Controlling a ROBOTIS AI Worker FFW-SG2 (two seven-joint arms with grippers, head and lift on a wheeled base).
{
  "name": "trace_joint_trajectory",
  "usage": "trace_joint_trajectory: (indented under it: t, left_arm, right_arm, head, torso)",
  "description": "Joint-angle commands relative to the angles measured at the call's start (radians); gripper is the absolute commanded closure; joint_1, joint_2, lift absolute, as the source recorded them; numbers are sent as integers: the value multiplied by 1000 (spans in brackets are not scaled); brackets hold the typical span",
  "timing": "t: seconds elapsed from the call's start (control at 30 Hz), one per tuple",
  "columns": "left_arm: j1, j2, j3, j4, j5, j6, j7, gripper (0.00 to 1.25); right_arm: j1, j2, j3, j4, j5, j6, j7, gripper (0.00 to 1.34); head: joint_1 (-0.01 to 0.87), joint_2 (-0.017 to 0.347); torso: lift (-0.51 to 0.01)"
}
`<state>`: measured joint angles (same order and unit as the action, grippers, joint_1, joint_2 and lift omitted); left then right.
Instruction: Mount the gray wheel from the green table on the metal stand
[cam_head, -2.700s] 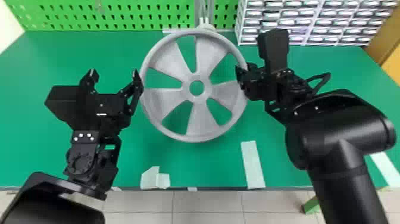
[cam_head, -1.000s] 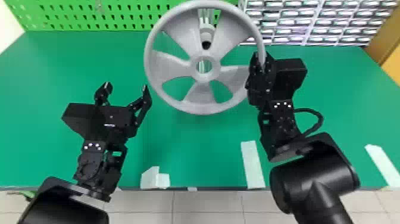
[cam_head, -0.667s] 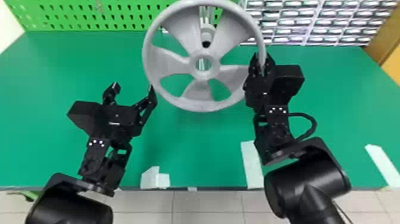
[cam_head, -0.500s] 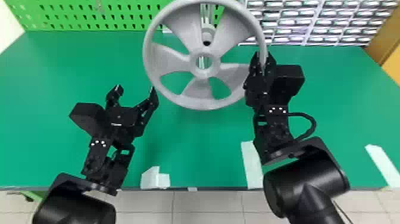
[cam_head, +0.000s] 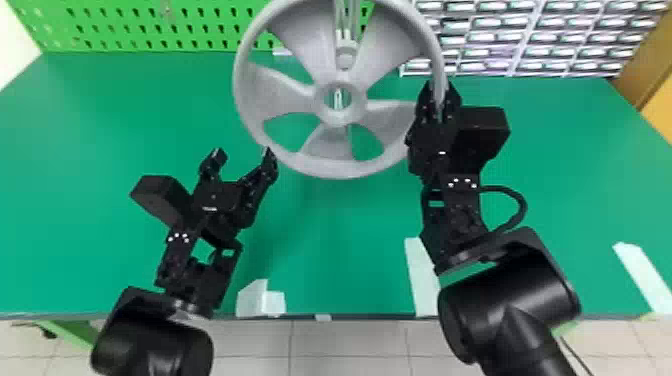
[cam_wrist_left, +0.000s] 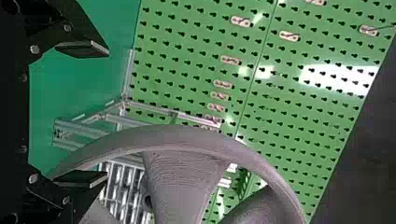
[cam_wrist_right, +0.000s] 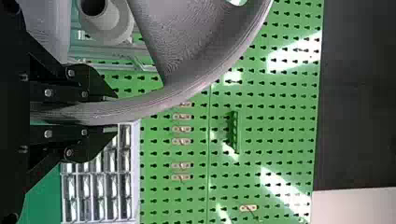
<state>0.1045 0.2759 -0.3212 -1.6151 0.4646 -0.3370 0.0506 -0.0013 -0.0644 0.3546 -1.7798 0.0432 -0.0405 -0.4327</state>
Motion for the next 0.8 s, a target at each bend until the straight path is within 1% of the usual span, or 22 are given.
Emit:
trace_joint_trajectory:
  t: [0.0, 0.1, 0.53, 0.7, 0.77]
  left_arm:
    - [-39, 0, -33, 49, 51, -27, -5, 335]
    - [-58, -1, -45, 77, 81, -40, -21, 335]
    - [-143, -3, -102, 178, 177, -96, -46, 331]
    - [-170, -7, -124, 224, 244, -120, -77, 331]
    - [-180, -10, -127, 233, 253, -126, -84, 331]
  right_arm:
    - [-2, 0, 3, 5, 3, -16, 0, 1187]
    - [-2, -2, 4, 8, 6, -27, 0, 1187]
    - [-8, -5, 18, 16, 7, -58, -1, 1187]
    - [-8, -5, 18, 16, 1, -62, 0, 1187]
    - [-8, -5, 20, 17, 3, -62, 0, 1187]
  head:
    - [867, 52]
    - [867, 52]
    - [867, 52]
    - [867, 52]
    - [867, 52]
  torso:
    - [-100]
    - [-100]
    - [-100]
    - [-100]
    - [-100]
